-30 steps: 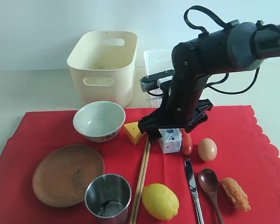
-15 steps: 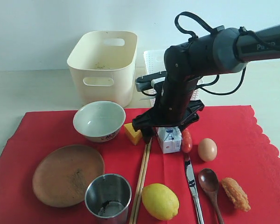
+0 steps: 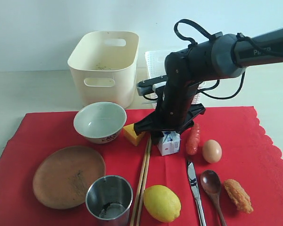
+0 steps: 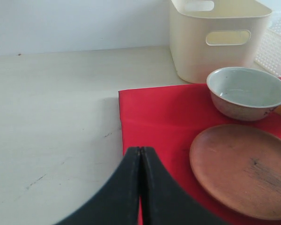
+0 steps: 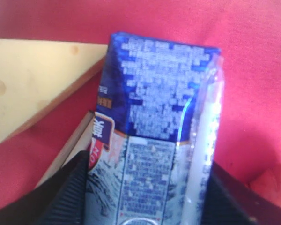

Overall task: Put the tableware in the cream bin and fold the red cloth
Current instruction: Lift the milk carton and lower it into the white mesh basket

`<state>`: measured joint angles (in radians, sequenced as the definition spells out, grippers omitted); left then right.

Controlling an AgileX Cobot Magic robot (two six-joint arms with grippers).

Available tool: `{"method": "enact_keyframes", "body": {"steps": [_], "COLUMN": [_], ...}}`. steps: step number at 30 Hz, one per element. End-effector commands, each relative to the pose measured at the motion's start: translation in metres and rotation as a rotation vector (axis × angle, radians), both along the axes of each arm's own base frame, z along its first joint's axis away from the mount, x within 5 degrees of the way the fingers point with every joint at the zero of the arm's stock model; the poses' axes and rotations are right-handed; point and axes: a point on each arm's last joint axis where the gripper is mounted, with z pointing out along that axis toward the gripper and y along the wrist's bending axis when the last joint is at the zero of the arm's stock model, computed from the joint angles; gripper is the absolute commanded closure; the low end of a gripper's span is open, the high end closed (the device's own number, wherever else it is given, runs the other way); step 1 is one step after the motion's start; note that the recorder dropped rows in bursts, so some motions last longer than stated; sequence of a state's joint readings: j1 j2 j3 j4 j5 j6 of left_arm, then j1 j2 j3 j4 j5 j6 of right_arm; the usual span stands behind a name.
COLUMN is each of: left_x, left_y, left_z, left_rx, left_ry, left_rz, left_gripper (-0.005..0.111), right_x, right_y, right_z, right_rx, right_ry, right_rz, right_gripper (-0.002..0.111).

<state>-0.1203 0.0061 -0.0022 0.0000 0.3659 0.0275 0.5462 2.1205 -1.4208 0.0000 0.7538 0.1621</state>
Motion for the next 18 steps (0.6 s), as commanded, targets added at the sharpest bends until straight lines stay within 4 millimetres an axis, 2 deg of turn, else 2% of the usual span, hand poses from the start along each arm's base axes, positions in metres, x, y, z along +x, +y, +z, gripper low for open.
{"method": "enact_keyframes", "body": {"steps": [1,4,8,18], "left_x": [0.0,0.0,0.0,0.0], "left_y": [0.0,0.0,0.0,0.0], "left_z": [0.001,0.001,0.001,0.001], "left_rx": [-0.012,-0.012,-0.012,-0.012], "left_ry": [-0.013,-0.013,-0.013,-0.013], "left_rz": [0.003,0.003,0.003,0.003], "left_gripper": [0.107,0.107,0.107,0.107], "right_x": [-0.001,-0.003,-0.007,-0.011], "right_y": [0.0,-0.003,-0.008,-0.021], "right_z": [0.007,0.019,0.046,0.12], "right_rx": [-0.004,-0.011,-0.02,-0.019], "right_ry": [-0.003,-0.009,-0.054,-0.325], "right_rz": [0.006,0.011,0.028,0.094], "right_gripper": [0.108,0.108,0.108,0.108]}}
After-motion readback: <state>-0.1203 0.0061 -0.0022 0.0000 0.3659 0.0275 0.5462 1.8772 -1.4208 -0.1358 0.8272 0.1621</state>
